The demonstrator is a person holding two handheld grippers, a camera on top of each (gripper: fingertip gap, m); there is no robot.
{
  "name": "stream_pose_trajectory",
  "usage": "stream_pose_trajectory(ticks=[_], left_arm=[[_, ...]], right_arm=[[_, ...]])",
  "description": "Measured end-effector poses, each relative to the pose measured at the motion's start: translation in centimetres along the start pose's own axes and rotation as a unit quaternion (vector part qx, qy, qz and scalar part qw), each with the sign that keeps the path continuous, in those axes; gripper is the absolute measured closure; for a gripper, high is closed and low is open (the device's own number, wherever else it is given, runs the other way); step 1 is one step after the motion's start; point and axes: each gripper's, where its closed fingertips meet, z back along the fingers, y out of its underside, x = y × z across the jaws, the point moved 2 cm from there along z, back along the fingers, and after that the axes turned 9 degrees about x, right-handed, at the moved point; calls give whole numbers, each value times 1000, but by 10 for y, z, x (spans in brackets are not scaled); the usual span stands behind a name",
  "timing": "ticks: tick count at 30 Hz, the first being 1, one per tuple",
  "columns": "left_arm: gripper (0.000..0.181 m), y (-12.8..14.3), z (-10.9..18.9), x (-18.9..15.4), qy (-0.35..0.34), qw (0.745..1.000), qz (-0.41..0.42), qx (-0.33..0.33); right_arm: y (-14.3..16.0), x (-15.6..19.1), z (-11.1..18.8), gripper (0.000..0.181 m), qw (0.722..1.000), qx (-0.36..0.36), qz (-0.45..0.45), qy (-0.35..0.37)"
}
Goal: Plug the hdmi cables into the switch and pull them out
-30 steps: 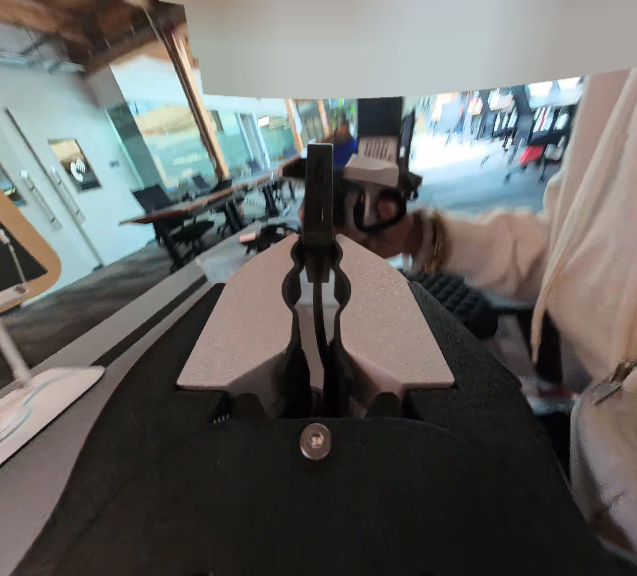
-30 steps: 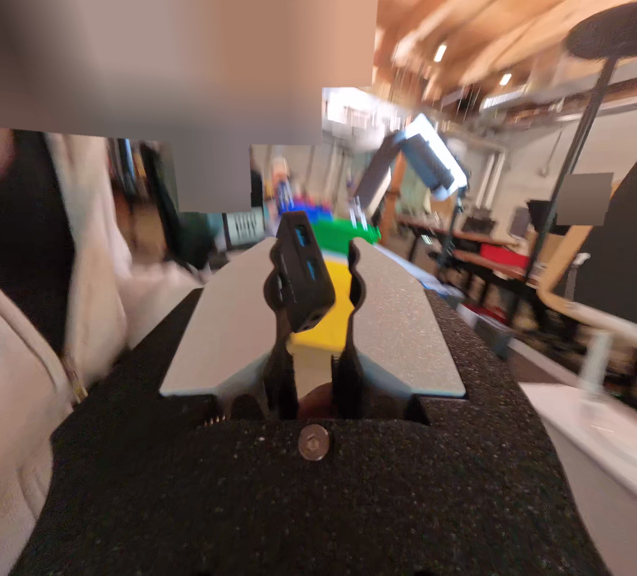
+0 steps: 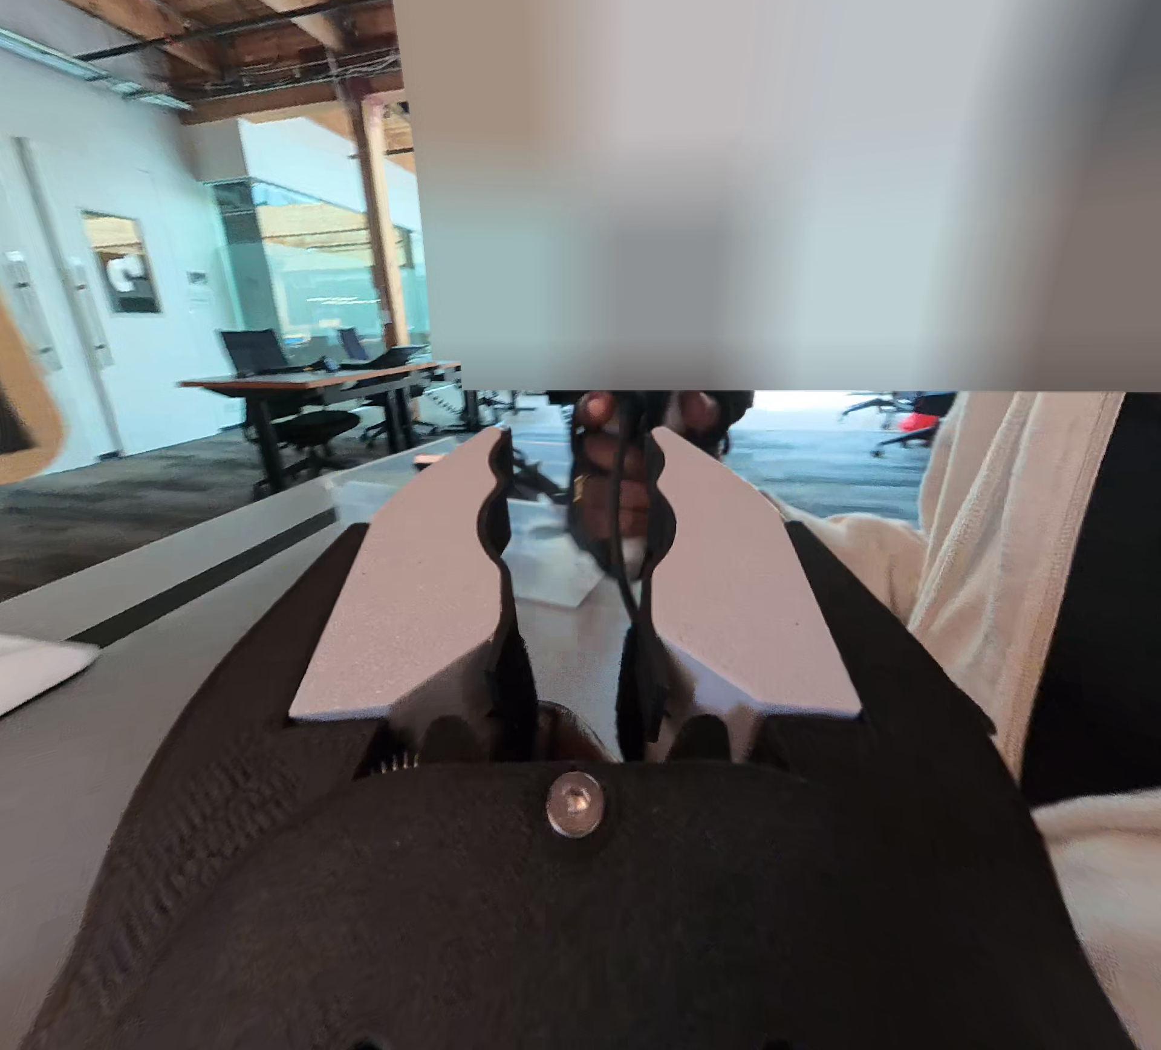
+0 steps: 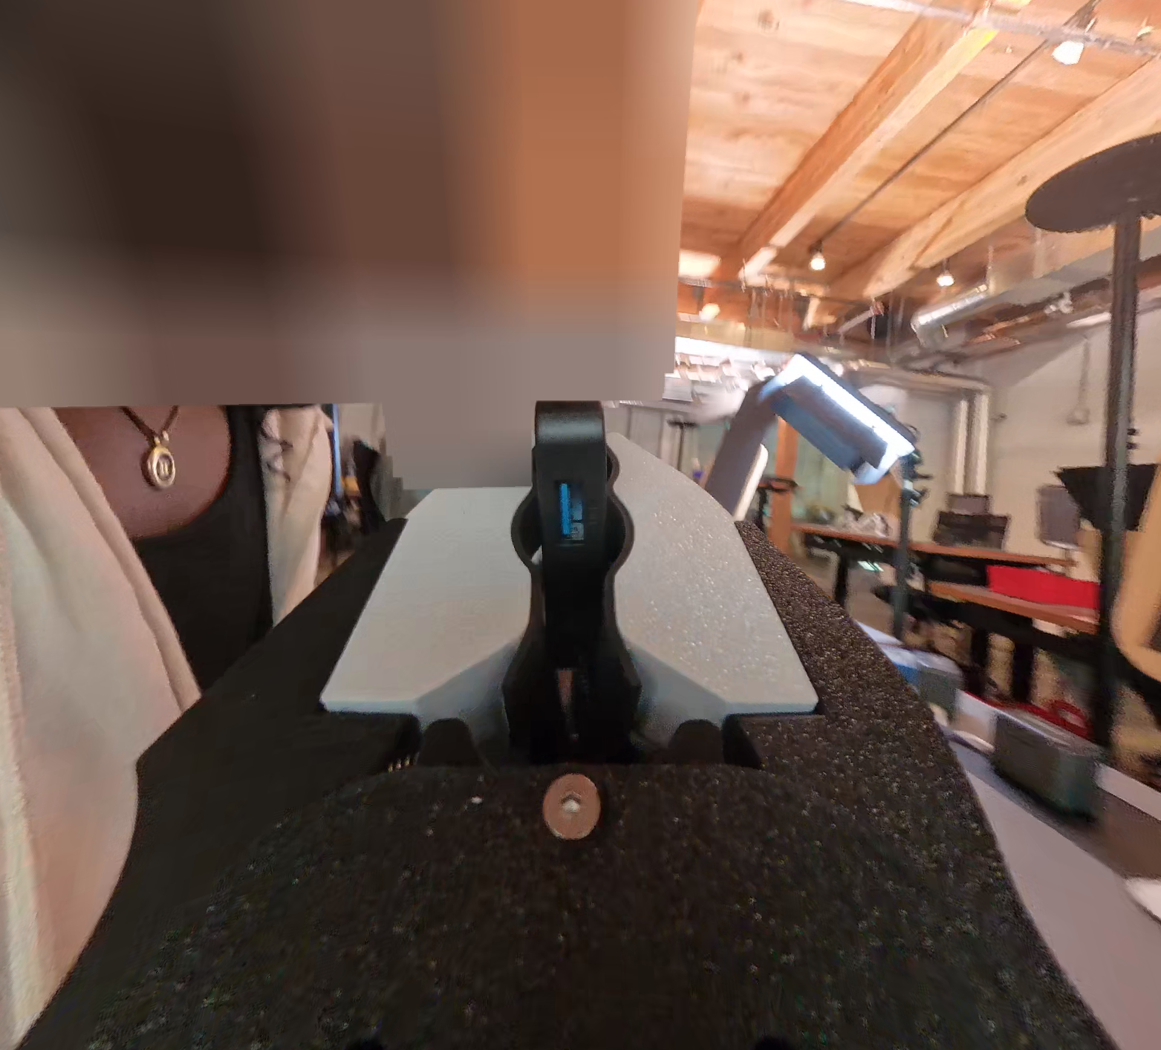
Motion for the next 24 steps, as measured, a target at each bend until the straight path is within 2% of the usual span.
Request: stream_pose_trajectory(ticks=[1, 3, 5, 9, 11, 13, 14, 18, 21, 24], left_arm=[[141, -7, 15, 9, -26, 1000, 0, 7], [141, -20, 51, 29, -80, 996, -4, 31], [141, -26, 91, 56, -155, 984, -14, 90], [141, -9, 172, 107, -259, 926, -9, 275], [141, 18, 202, 120, -237, 888, -31, 392], [141, 49, 226, 128, -180, 848, -71, 494], [141, 61, 234, 134, -164, 834, -76, 522], [132, 99, 233, 147, -149, 813, 1, 564], [132, 125, 233, 154, -166, 781, -43, 601], [134, 139, 234, 166, -210, 750, -82, 622]], right_arm=[[-2, -2, 5, 167, 999, 30, 17, 5], [2, -6, 19, 167, 996, 80, 33, 3], [13, -10, 34, 167, 993, 111, 23, 0], [32, -18, 59, 167, 995, 100, -15, 14], [38, -20, 65, 167, 996, 84, -27, 26], [43, -22, 68, 167, 995, 85, -32, 32], [44, -22, 68, 167, 995, 91, -31, 31], [49, -24, 69, 167, 993, 107, -26, 36], [50, -26, 71, 167, 993, 110, -23, 46], [49, -27, 71, 167, 994, 100, -27, 43]])
